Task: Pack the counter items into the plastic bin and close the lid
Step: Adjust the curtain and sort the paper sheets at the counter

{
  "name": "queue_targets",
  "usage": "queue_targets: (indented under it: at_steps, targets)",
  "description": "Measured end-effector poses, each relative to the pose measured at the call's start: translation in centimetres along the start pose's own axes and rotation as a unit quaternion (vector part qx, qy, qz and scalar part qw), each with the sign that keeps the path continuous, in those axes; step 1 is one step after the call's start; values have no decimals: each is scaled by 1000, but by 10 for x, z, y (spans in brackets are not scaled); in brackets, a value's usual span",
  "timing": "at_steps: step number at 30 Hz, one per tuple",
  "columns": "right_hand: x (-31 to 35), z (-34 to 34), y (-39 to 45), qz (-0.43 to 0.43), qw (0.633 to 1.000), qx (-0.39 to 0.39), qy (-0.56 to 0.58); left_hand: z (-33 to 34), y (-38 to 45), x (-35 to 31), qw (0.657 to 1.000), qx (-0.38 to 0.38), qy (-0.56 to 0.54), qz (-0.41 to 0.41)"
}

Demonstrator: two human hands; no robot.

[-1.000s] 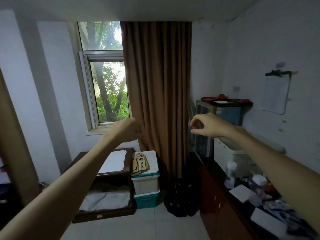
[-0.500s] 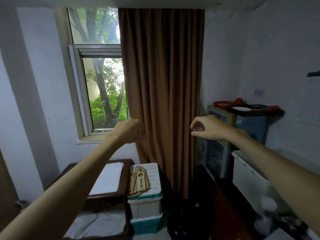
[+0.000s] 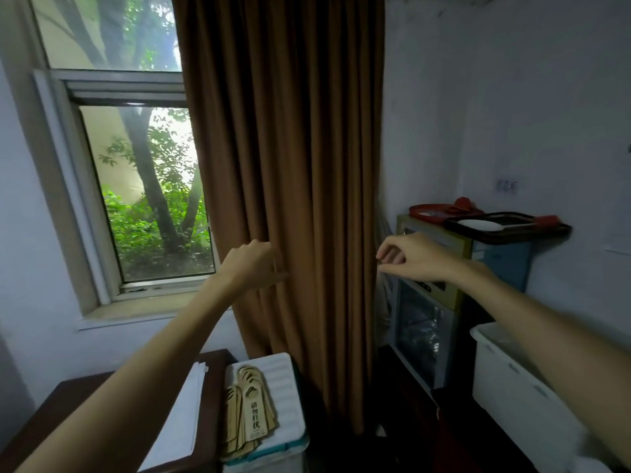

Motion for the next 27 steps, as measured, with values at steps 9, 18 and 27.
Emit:
queue_targets:
  at_steps: [9, 18, 27]
  targets:
    - [-97, -12, 18, 43, 999, -8, -10, 58, 82, -72, 997, 24, -54, 43]
    - [-284, -65, -145, 188, 977, -95, -15, 137, 102, -287, 958, 17, -243, 151]
    - [-403, -56, -356, 369, 916, -156, -29, 248, 36, -520, 875, 161, -350, 293]
Point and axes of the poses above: each hand's wrist, its own y-axis towards the middle knuckle, its own z-axis out of the palm, x = y × z, the point moved 9 cm from there along y, towards the middle knuckle, and after that the axes turned 5 degrees about -x, right-handed, at the moved point
